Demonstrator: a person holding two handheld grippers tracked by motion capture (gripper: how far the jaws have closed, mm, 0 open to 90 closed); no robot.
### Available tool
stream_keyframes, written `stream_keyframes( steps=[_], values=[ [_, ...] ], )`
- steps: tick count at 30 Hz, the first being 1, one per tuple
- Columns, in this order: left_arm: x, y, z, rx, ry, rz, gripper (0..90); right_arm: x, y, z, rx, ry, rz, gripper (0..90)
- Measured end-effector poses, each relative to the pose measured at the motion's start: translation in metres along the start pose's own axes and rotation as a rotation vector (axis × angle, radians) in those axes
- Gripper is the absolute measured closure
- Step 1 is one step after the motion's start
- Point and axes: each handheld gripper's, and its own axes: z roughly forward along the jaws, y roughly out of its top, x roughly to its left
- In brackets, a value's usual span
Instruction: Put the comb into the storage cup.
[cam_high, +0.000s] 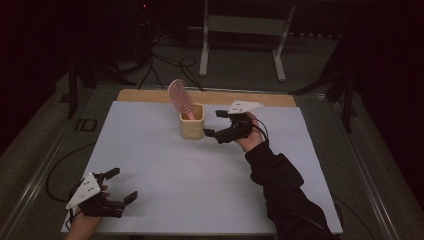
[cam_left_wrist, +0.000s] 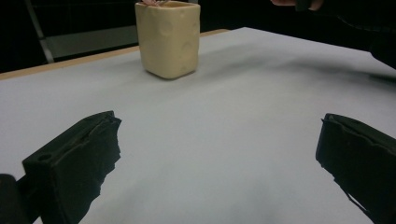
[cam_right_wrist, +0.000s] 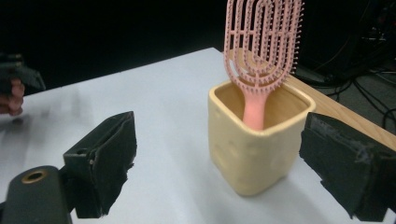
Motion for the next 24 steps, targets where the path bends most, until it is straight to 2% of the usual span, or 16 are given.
stream_keyframes(
  steps=[5, 6, 12, 16, 20, 24],
  values=[
    [0.000, 0.000, 0.000, 0.004, 0.001, 0.003, 0.0, 0.003, -0.008, -0.016, 0.005, -0.014, 0.000, 10.9],
    [0.000, 0.000, 0.000, 0.001, 0.002, 0.002, 0.0, 0.003, -0.011, -0.020, 0.033, -0.024, -0.002, 10.9],
    [-0.001, 0.000, 0.000, 0.006, 0.004, 0.004, 0.0, 0.003, -0.025, -0.033, 0.080, -0.047, 0.004, 10.1],
    [-0.001, 0.000, -0.001, 0.003, 0.005, 0.004, 0.0, 0.009, -0.039, -0.043, 0.113, -0.076, 0.001, 9.7],
    [-0.001, 0.000, -0.001, 0.004, 0.005, 0.004, 0.0, 0.013, -0.048, -0.050, 0.132, -0.055, 0.029, 9.7],
    [-0.001, 0.000, -0.001, 0.006, 0.006, 0.004, 0.0, 0.018, -0.056, -0.056, 0.144, -0.072, 0.010, 9.7]
  ],
)
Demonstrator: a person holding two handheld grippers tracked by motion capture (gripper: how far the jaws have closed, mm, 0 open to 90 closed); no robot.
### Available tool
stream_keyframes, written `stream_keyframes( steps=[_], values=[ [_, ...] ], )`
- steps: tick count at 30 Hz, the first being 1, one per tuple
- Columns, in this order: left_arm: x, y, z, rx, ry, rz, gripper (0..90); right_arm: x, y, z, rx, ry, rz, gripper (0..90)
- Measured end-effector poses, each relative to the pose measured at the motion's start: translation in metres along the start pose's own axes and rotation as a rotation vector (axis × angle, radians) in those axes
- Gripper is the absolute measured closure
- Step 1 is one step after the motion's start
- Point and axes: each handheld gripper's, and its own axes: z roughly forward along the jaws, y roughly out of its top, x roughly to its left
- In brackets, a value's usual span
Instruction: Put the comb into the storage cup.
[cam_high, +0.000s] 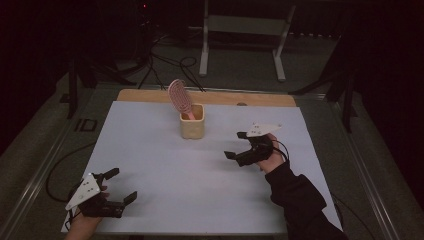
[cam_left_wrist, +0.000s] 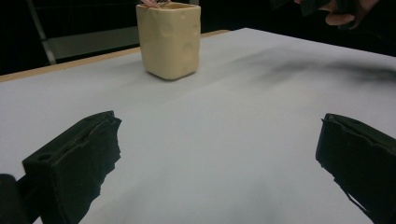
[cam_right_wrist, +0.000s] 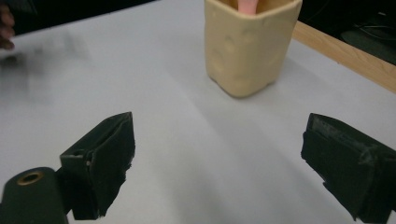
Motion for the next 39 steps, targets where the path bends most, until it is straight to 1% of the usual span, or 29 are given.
stream_keyframes(
  steps=[1, 3, 6, 9, 13, 15, 18, 20, 23, 26, 28, 30, 31, 33, 34, 36, 39],
  values=[
    [0.000, 0.000, 0.000, 0.000, 0.001, 0.000, 0.0, 0.002, -0.002, -0.001, -0.003, -0.010, -0.001, 9.8],
    [0.000, 0.000, 0.000, -0.003, 0.001, 0.000, 0.0, 0.004, -0.008, -0.005, -0.004, -0.003, 0.021, 9.8],
    [0.000, 0.000, 0.000, 0.000, 0.000, -0.001, 0.0, 0.005, -0.015, -0.010, -0.004, -0.002, 0.027, 9.9],
    [0.000, 0.000, 0.000, -0.002, 0.001, 0.000, 0.0, 0.009, -0.023, -0.016, 0.001, -0.022, 0.028, 9.8],
    [-0.001, 0.000, 0.000, 0.000, 0.000, 0.002, 0.0, 0.012, -0.037, -0.023, 0.014, -0.034, 0.026, 9.8],
    [-0.001, 0.000, 0.000, 0.000, -0.002, 0.005, 0.0, 0.014, -0.043, -0.027, 0.013, -0.033, 0.042, 9.8],
    [-0.001, 0.000, 0.000, 0.000, -0.001, -0.001, 0.0, 0.016, -0.052, -0.033, 0.015, -0.041, 0.045, 9.8],
    [-0.001, 0.000, 0.000, 0.001, -0.001, 0.003, 0.0, 0.018, -0.057, -0.037, 0.016, -0.041, 0.055, 9.8],
    [-0.001, 0.000, 0.000, 0.003, -0.002, 0.002, 0.0, 0.019, -0.065, -0.042, 0.011, -0.054, 0.071, 9.8],
    [-0.001, 0.000, 0.000, 0.001, -0.002, 0.004, 0.0, 0.021, -0.072, -0.047, 0.014, -0.078, 0.073, 9.9],
    [0.000, 0.000, 0.001, 0.007, -0.002, 0.005, 0.0, 0.021, -0.077, -0.051, 0.014, -0.081, 0.071, 9.9],
    [-0.001, 0.000, 0.000, 0.004, -0.001, 0.004, 0.0, 0.020, -0.081, -0.056, 0.006, -0.092, 0.084, 9.9],
    [-0.001, 0.000, 0.000, 0.002, -0.002, 0.006, 0.0, 0.020, -0.083, -0.058, 0.011, -0.091, 0.093, 9.8],
    [-0.001, 0.000, 0.000, 0.006, -0.002, 0.007, 0.0, 0.022, -0.088, -0.061, 0.013, -0.112, 0.089, 9.8],
    [0.000, 0.000, 0.000, 0.007, -0.002, 0.004, 0.0, 0.023, -0.091, -0.063, 0.014, -0.115, 0.096, 9.8],
    [-0.001, 0.000, 0.000, 0.005, 0.000, 0.005, 0.0, 0.024, -0.097, -0.065, 0.012, -0.127, 0.106, 9.8],
    [-0.001, 0.000, 0.000, 0.008, -0.001, 0.006, 0.0, 0.025, -0.104, -0.066, 0.020, -0.127, 0.102, 9.8]
  ],
)
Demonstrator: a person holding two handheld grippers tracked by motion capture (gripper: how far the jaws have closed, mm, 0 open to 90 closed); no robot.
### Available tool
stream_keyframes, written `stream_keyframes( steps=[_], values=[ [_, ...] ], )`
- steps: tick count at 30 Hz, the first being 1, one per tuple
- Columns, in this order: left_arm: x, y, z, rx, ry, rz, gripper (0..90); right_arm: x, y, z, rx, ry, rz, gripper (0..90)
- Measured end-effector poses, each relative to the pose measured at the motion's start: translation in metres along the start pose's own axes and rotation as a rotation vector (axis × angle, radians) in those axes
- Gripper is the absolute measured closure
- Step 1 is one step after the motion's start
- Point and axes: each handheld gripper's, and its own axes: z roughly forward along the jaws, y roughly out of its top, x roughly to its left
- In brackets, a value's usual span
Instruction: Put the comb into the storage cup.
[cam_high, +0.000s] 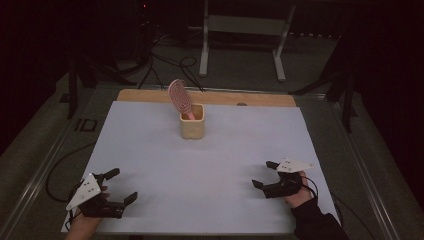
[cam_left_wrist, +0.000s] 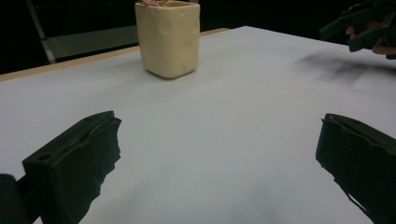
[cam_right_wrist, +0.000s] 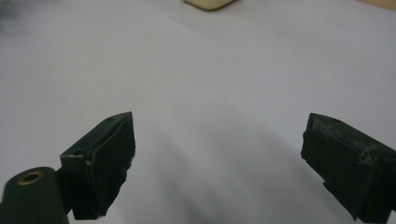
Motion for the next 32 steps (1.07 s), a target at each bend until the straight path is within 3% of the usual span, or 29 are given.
stream_keyframes(
  steps=[3, 13, 18, 32],
  values=[
    [0.000, 0.000, -0.001, -0.009, 0.002, -0.003, 0.0, 0.001, -0.005, -0.002, 0.003, -0.024, -0.016, 9.8],
    [0.001, 0.000, 0.000, -0.008, -0.006, -0.008, 0.0, 0.004, -0.019, -0.016, -0.006, -0.029, 0.020, 9.8],
    [0.001, -0.001, -0.001, -0.010, -0.004, -0.015, 0.0, 0.006, -0.026, -0.026, -0.026, -0.057, 0.038, 9.8],
    [0.001, -0.001, 0.000, -0.010, -0.004, -0.016, 0.0, 0.005, -0.026, -0.023, -0.039, -0.072, 0.015, 9.8]
  ],
)
